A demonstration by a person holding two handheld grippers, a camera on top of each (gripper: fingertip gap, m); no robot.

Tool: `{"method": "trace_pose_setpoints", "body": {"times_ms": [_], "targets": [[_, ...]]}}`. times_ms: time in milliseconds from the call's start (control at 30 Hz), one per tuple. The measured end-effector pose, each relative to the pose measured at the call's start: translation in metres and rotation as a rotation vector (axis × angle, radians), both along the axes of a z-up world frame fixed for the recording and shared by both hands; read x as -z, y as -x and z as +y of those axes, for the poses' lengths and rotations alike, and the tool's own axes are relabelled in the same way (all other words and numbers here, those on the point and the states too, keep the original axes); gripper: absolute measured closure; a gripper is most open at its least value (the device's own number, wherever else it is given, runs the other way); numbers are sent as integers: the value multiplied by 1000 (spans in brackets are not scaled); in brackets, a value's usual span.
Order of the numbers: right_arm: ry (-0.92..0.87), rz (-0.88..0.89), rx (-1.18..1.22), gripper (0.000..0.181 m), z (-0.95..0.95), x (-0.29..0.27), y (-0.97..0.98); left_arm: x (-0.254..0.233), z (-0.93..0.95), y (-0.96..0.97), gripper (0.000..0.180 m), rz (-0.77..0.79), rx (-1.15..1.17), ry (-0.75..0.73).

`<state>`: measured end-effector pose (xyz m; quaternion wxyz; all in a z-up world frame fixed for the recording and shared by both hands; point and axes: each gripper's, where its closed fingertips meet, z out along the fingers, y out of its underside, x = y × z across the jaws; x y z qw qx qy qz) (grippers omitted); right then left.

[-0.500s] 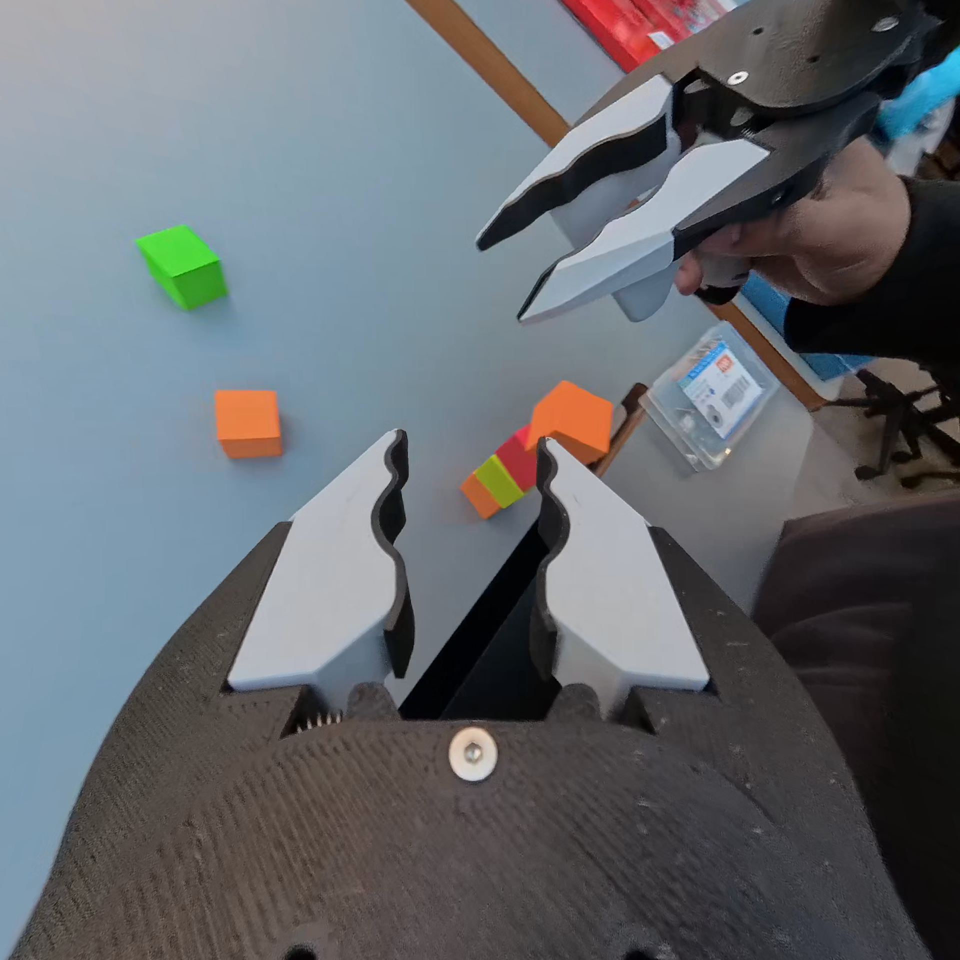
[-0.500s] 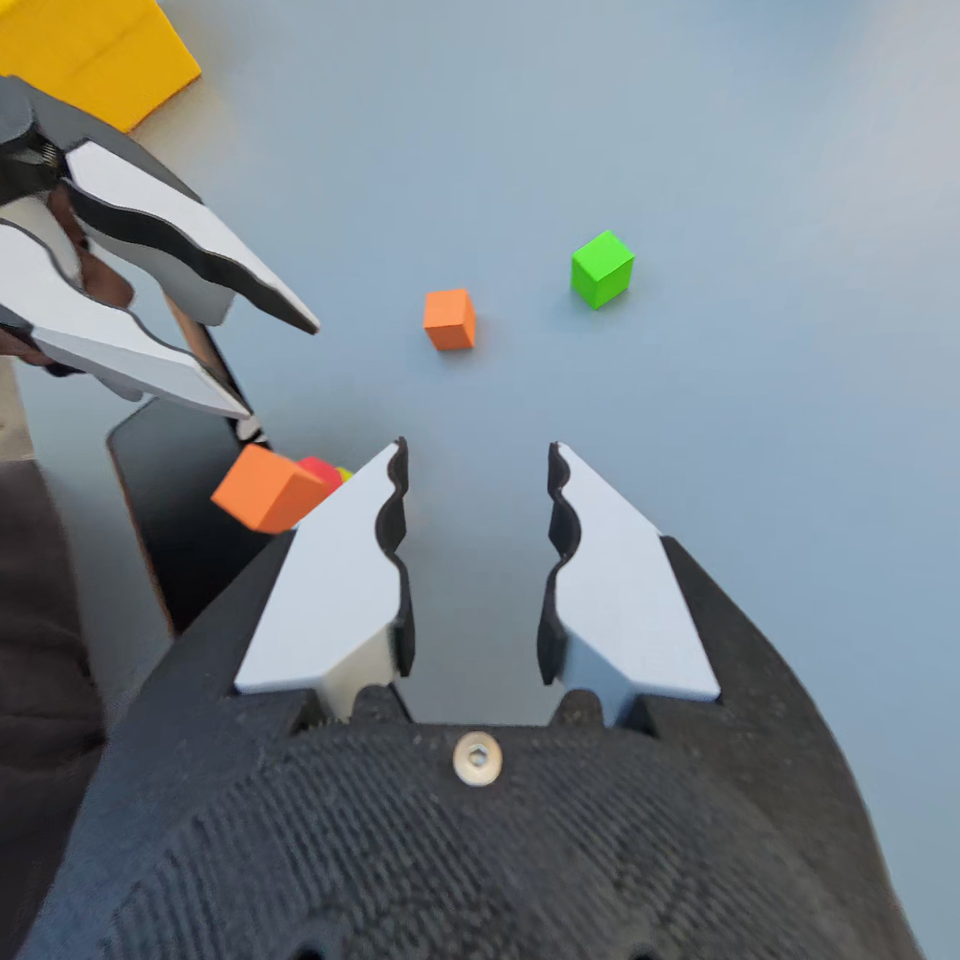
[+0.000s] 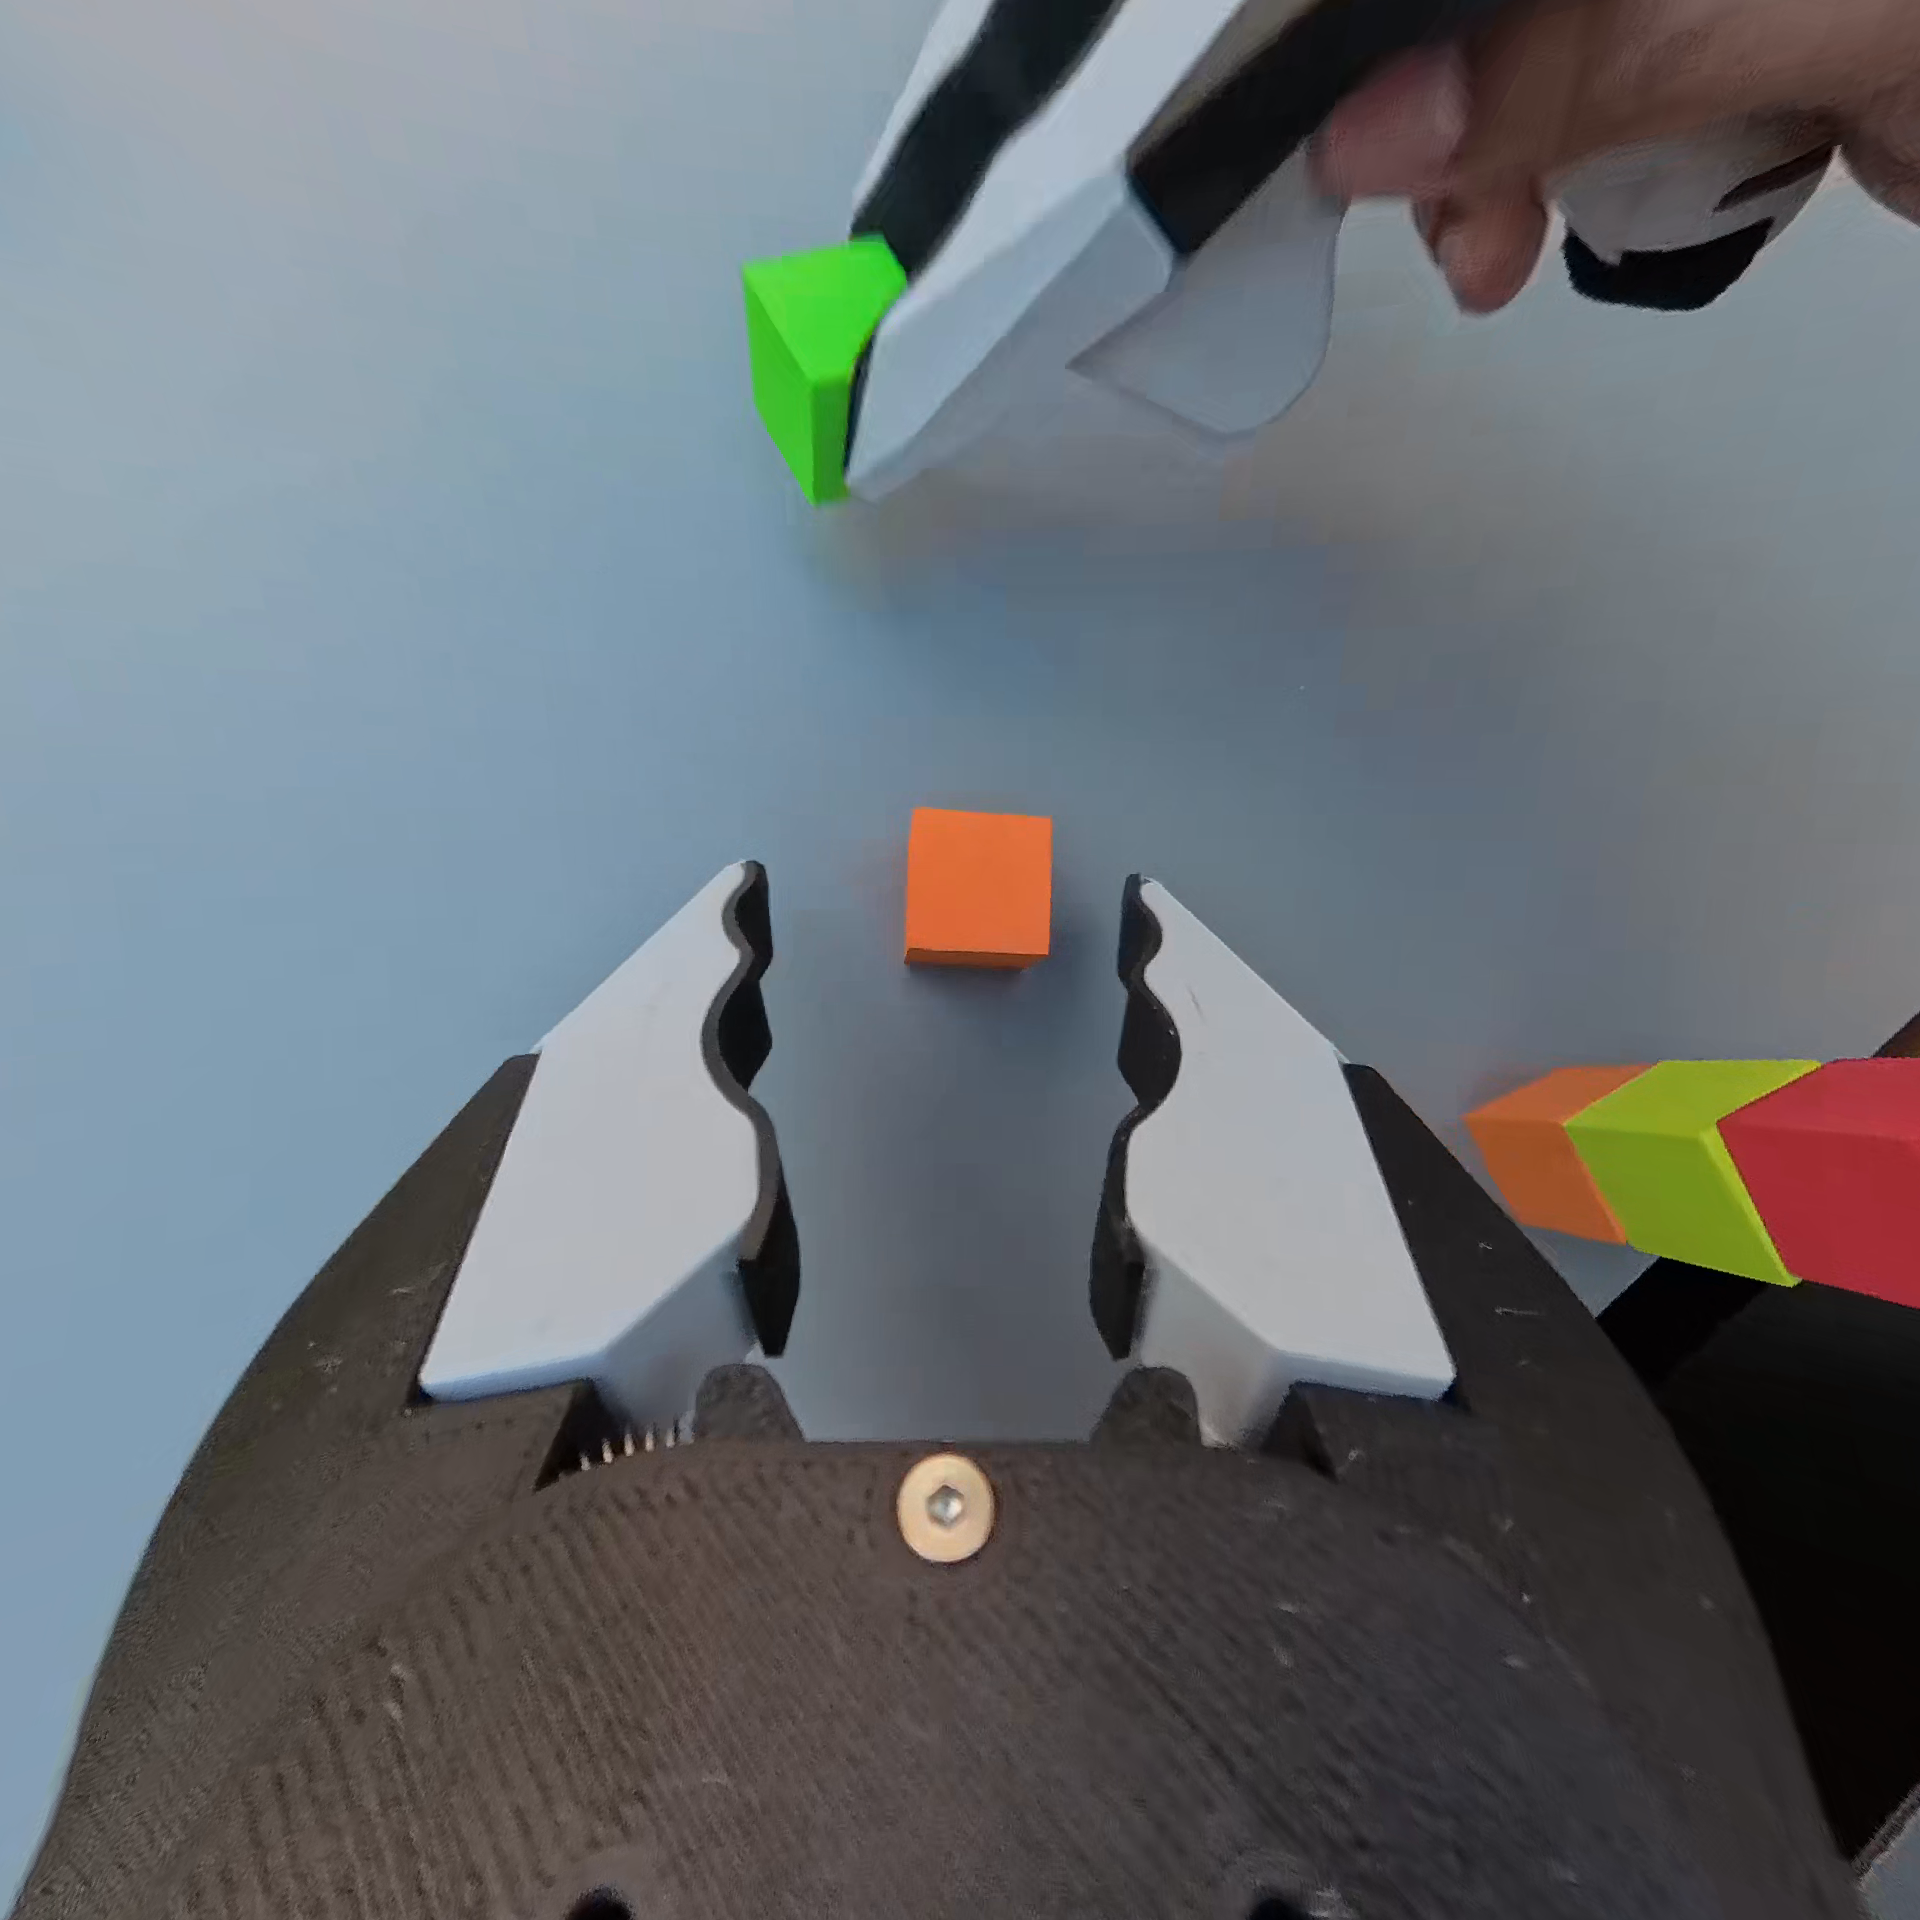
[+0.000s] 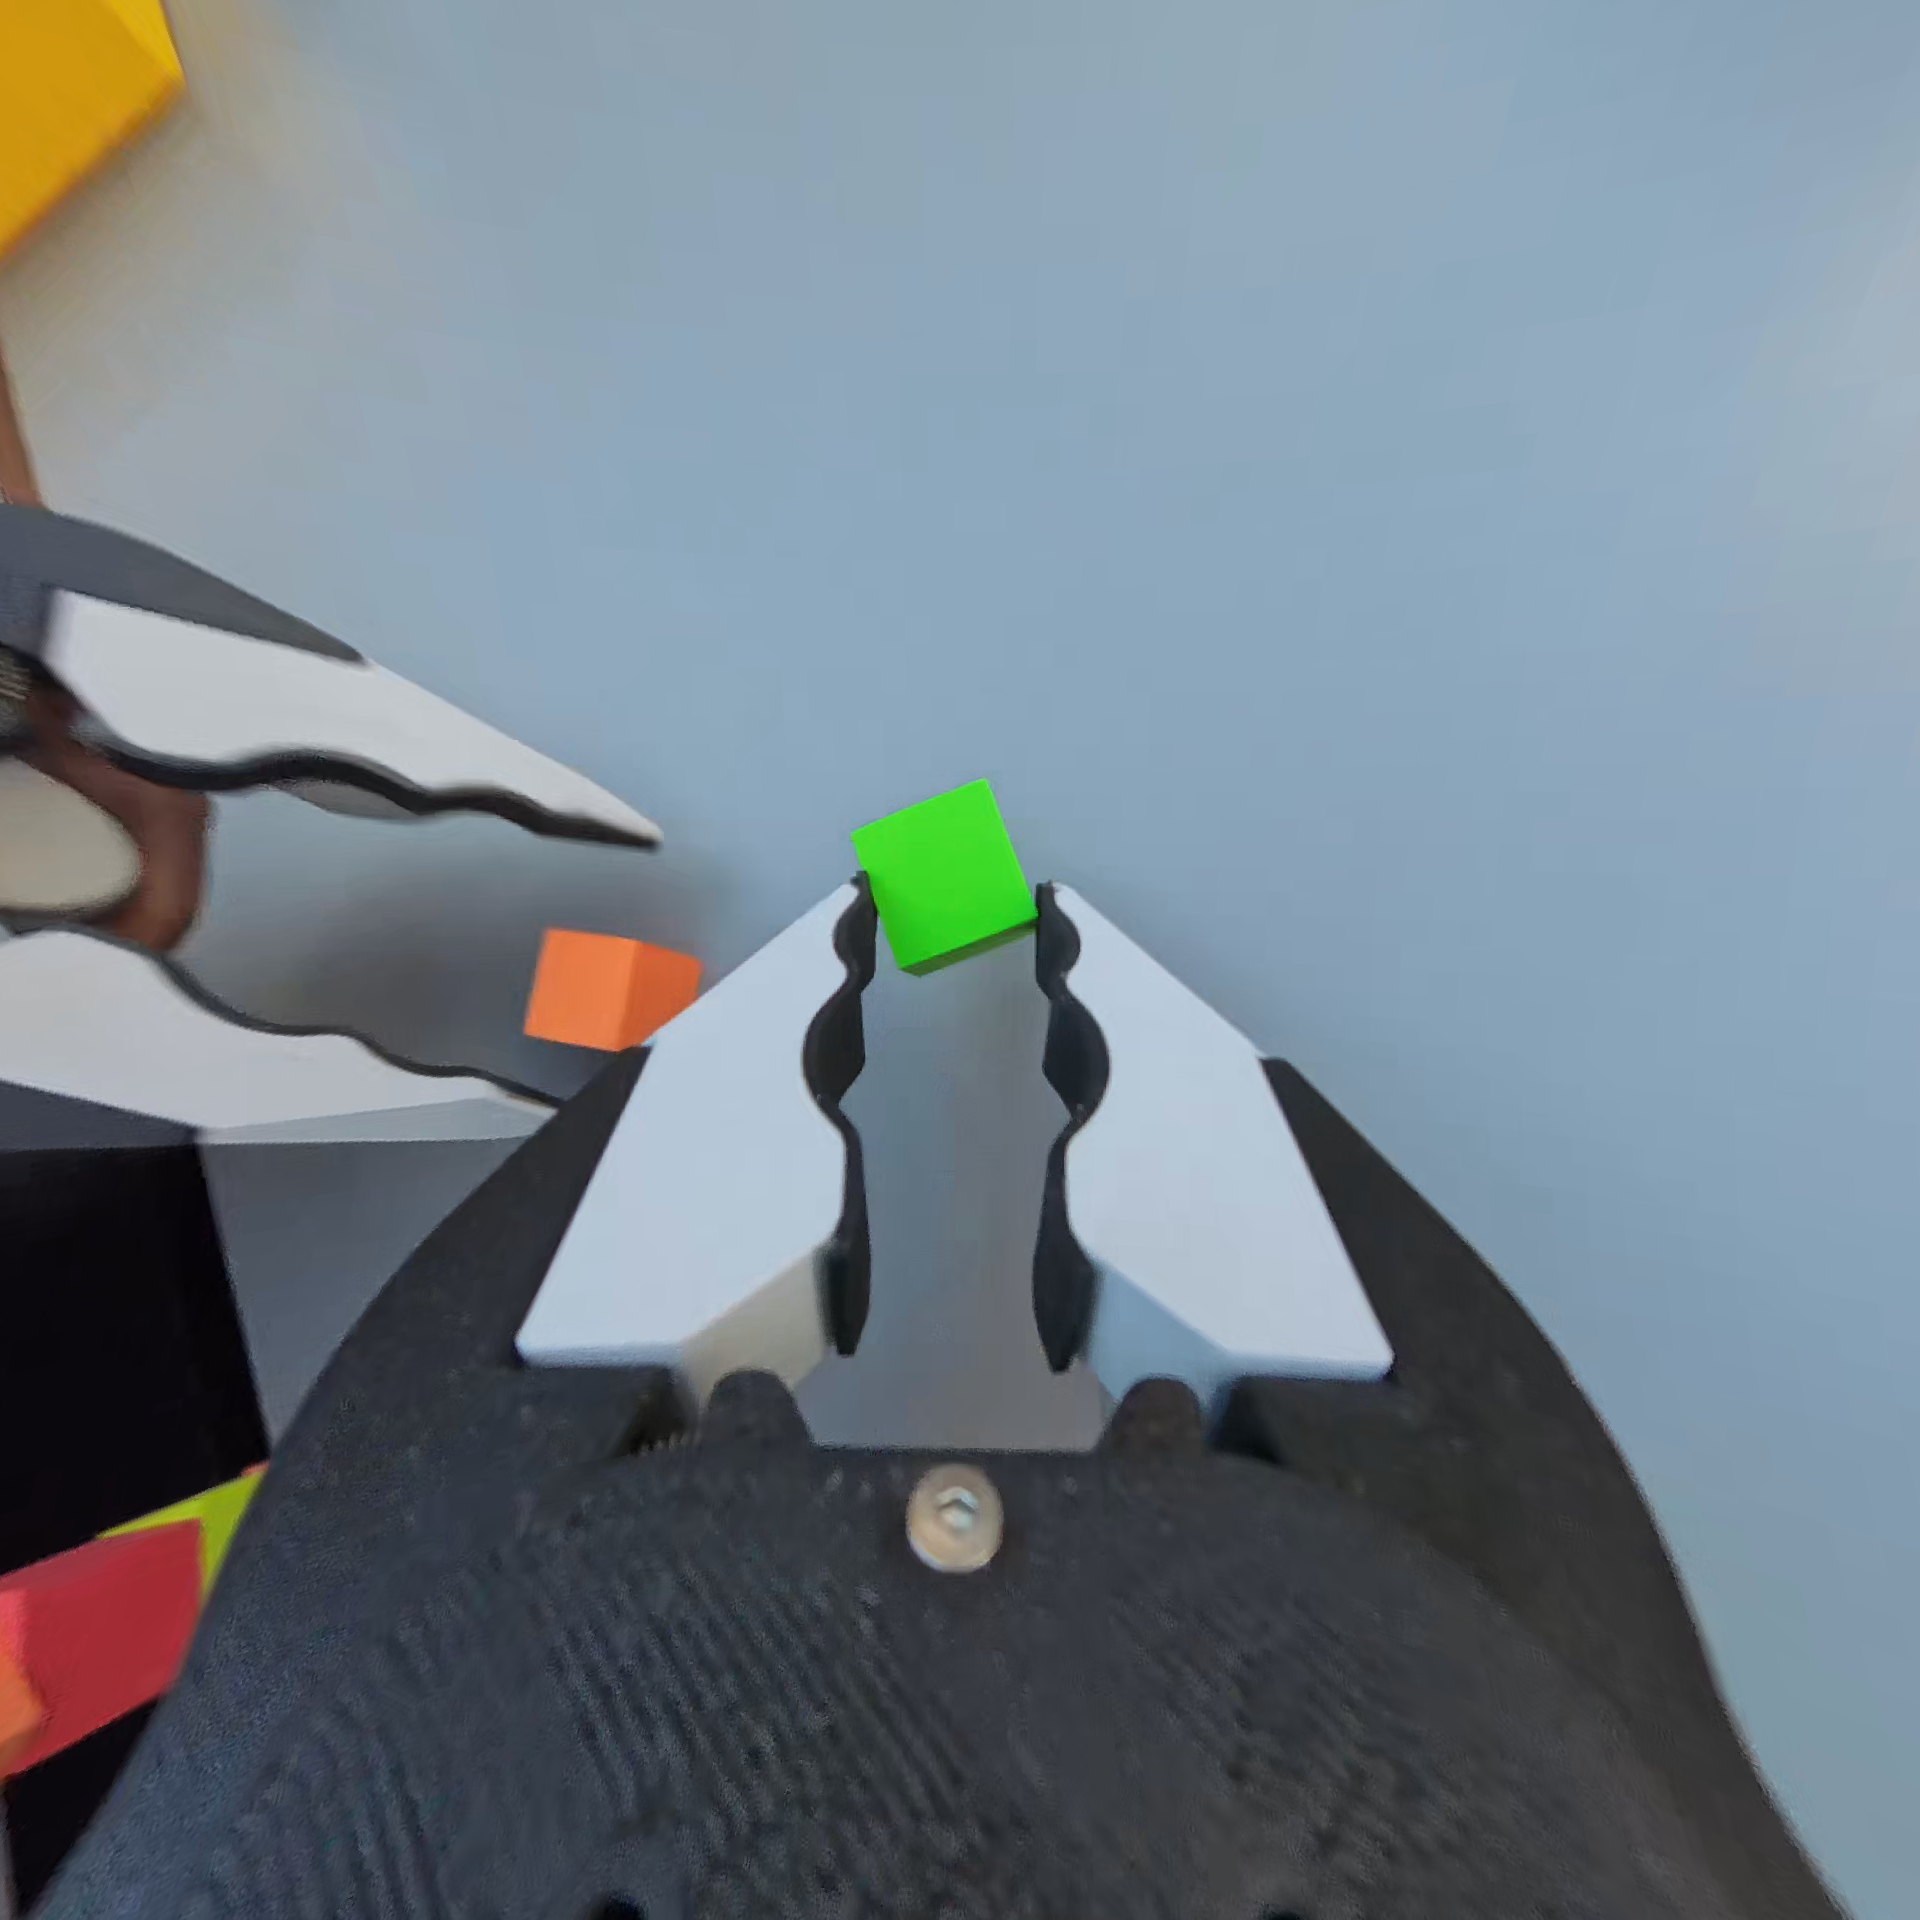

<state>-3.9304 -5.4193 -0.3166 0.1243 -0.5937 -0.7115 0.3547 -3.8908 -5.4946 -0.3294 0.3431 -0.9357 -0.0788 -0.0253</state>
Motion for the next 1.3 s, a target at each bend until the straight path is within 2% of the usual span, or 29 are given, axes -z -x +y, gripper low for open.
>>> {"method": "trace_pose_setpoints", "body": {"times_ms": [100,400,567,867,1067,1300], "targets": [[79,144,79,152,-1,-45,-12,7,-6,-7,154,-43,45,25],[-53,193,45,151,-50,-108,-152,-29,-20,-18,154,-83,60,-56],[-21,147,36,151,-89,-96,-182,-63,-30,-43,154,-119,73,-129],[-104,113,-4,150,-110,-84,-168,-108,-45,-94,154,-88,183,-197],[-103,116,20,130,-111,-88,-171,-130,-50,-115,155,-60,252,-237],[-74,118,139,127,-97,-90,-197,-139,-39,-143,154,-66,348,-254]]}}
